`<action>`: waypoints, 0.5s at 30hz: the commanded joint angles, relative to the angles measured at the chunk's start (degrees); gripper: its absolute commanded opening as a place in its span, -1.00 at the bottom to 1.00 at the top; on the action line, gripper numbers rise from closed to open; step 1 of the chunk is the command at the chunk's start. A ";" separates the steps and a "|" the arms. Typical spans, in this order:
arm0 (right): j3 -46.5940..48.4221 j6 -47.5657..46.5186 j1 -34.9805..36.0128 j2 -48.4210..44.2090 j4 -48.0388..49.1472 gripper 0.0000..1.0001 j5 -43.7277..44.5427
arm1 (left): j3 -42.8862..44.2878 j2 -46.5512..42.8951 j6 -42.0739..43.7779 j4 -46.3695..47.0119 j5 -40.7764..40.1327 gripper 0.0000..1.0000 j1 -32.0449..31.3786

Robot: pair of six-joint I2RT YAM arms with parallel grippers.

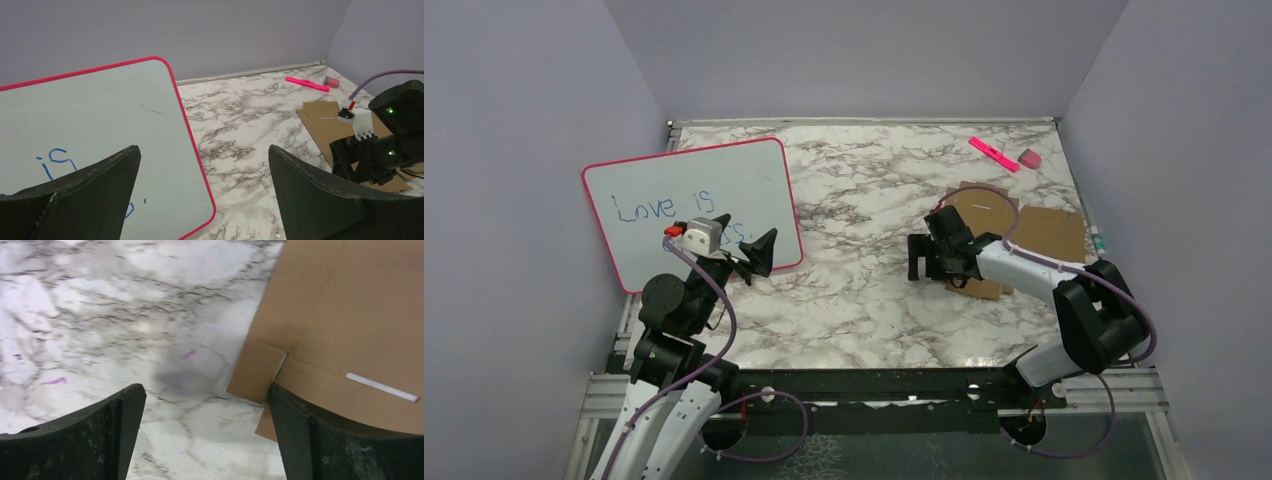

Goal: Fold the paper box

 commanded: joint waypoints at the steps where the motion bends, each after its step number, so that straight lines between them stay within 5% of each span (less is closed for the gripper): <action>1: 2.85 1.69 2.45 3.42 7.27 0.95 -5.38 | -0.43 -0.49 0.74 0.78 0.59 0.98 -0.27; 15: 30.36 -4.11 9.10 24.19 10.97 0.95 -11.88 | -0.43 0.87 0.87 0.27 1.06 0.98 -0.27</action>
